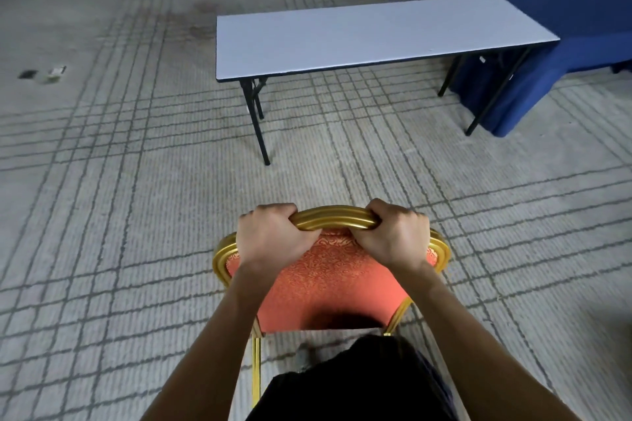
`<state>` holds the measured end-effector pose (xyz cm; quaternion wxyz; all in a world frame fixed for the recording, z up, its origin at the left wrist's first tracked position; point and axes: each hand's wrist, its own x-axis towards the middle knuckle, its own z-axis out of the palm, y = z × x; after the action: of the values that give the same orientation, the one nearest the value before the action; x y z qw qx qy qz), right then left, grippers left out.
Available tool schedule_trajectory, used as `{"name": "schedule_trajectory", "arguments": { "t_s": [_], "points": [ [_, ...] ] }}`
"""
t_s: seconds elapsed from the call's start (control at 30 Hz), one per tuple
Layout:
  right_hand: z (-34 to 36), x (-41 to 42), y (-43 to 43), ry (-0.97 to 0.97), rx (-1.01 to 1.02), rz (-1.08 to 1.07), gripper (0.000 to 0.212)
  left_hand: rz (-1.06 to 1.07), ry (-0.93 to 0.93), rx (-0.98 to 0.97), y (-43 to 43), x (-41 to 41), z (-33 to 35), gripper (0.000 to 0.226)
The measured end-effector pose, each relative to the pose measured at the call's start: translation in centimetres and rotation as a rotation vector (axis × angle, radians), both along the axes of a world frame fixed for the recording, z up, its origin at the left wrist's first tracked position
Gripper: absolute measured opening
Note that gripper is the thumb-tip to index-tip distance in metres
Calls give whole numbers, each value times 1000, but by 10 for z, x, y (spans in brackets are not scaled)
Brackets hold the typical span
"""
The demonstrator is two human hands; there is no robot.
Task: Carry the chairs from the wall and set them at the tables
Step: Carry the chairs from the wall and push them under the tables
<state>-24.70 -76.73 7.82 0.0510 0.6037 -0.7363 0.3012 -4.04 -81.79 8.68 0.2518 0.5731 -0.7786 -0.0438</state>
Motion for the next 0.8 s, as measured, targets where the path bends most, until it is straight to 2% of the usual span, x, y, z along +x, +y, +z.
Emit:
{"name": "schedule_trajectory", "arguments": {
  "t_s": [0.27,0.47,0.6,0.8],
  "points": [
    [-13,-57,-143,-34,-113,90,22,-1,8,-47,-134,-52,0,42],
    [-13,-120,-262,-53,-139,135,28,77,-36,70,-243,-114,6,42],
    [-6,-150,-322,-44,-131,172,29,144,-25,71,-295,-145,16,47],
    [-6,-181,-412,-48,-166,251,25,178,-31,101,-367,-172,17,38]
  ]
}}
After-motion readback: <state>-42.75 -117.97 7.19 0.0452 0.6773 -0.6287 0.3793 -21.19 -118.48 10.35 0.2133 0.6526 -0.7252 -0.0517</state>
